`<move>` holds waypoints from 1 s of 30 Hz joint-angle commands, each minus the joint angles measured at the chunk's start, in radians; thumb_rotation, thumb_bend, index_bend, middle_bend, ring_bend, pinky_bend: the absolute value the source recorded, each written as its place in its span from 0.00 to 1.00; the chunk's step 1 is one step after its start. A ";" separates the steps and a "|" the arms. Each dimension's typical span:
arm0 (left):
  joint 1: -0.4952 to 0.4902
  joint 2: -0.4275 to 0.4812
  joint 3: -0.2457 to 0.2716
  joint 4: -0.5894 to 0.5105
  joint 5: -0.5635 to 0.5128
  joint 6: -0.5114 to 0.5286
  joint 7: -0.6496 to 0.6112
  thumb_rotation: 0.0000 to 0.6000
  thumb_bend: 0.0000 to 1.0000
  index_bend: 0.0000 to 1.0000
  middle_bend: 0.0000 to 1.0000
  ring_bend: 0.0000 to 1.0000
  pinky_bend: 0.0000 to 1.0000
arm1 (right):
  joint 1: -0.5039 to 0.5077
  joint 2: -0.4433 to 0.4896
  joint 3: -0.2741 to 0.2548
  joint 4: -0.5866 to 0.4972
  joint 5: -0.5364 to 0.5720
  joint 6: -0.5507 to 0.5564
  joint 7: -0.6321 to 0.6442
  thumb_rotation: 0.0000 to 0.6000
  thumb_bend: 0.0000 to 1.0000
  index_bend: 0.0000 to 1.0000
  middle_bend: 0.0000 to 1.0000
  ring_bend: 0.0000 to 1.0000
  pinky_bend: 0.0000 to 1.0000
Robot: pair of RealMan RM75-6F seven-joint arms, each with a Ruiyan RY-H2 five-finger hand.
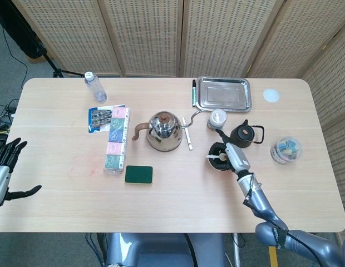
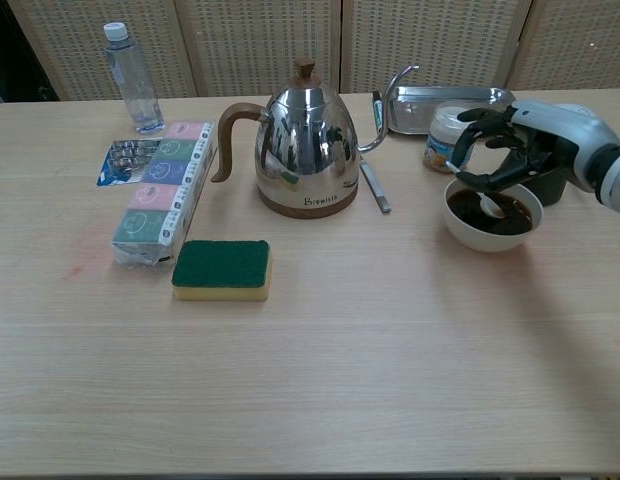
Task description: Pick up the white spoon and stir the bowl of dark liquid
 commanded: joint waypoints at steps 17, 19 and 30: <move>-0.002 0.017 -0.008 0.005 -0.014 -0.008 -0.043 0.82 0.00 0.00 0.00 0.00 0.00 | 0.051 -0.034 0.043 0.071 0.047 -0.042 -0.020 1.00 0.47 0.58 0.00 0.00 0.00; -0.002 0.017 -0.006 0.004 -0.010 -0.009 -0.042 0.82 0.00 0.00 0.00 0.00 0.00 | 0.042 -0.020 0.035 0.054 0.047 -0.041 -0.024 1.00 0.47 0.58 0.00 0.00 0.00; 0.005 0.020 0.004 0.005 0.017 0.005 -0.053 0.82 0.00 0.00 0.00 0.00 0.00 | -0.015 0.063 -0.014 -0.076 0.040 -0.023 -0.047 1.00 0.47 0.58 0.00 0.00 0.00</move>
